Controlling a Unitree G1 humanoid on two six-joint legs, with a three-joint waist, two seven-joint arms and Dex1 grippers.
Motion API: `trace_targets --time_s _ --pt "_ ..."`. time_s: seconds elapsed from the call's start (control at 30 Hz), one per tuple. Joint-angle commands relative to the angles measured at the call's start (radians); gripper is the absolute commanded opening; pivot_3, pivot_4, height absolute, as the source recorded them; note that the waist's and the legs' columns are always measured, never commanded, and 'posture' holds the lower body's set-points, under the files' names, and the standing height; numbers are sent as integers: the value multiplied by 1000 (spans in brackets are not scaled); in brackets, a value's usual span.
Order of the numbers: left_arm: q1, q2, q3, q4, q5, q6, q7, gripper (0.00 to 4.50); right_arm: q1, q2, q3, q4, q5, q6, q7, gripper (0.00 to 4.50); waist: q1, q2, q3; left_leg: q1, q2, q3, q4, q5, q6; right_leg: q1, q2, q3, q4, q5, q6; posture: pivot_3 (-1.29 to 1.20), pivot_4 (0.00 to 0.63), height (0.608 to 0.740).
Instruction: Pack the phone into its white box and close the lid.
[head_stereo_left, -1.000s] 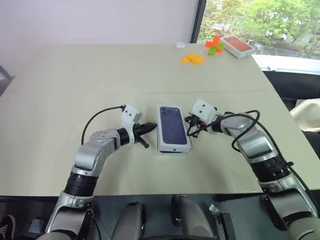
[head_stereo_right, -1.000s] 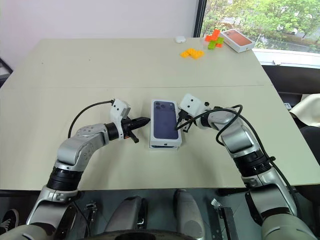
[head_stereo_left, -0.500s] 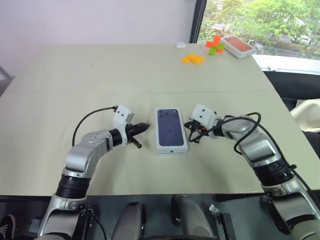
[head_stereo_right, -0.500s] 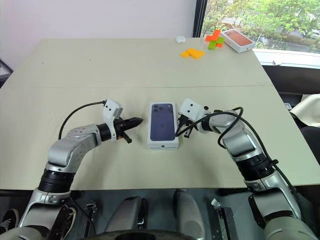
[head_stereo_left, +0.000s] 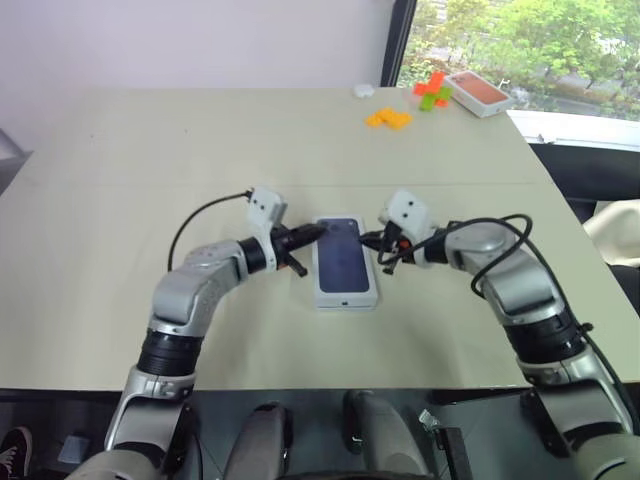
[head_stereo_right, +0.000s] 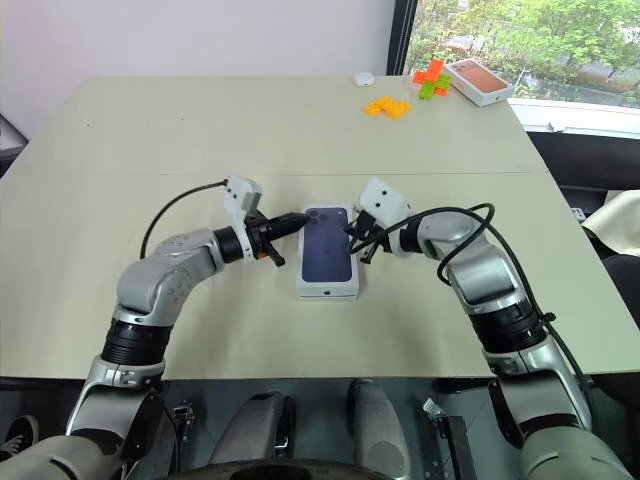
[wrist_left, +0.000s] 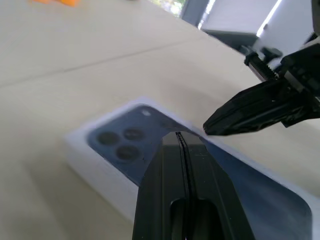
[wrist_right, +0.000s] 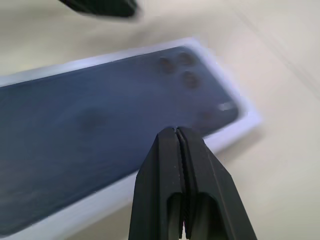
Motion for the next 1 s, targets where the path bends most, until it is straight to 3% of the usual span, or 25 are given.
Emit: trace_targets --time_s 0.03,0.33,0.63,1.0 --pt "39 39 -37 -44 9 26 -27 0 54 -71 39 -87 14 34 61 66 -1 0 -1 0 0 0 0 0 0 0 0 0 0 0 0 0 150 740" --pt "100 139 -35 -77 10 54 -67 0 83 -101 45 -133 37 54 56 66 -1 -1 -5 6 1 0 0 -1 2 6 1 0 -1 -3 -1 0 150 740" --pt "36 63 89 -14 24 -29 69 0 -38 -14 -11 83 -54 -28 -128 66 0 -1 -5 5 1 0 0 -1 2 5 1 0 -1 -2 1 0 150 740" --pt "7 -30 12 125 149 -100 167 0 -54 53 28 177 -141 -105 -202 66 1 0 -5 0 -3 1 0 -1 2 1 -3 0 -1 -1 1 0 150 740"
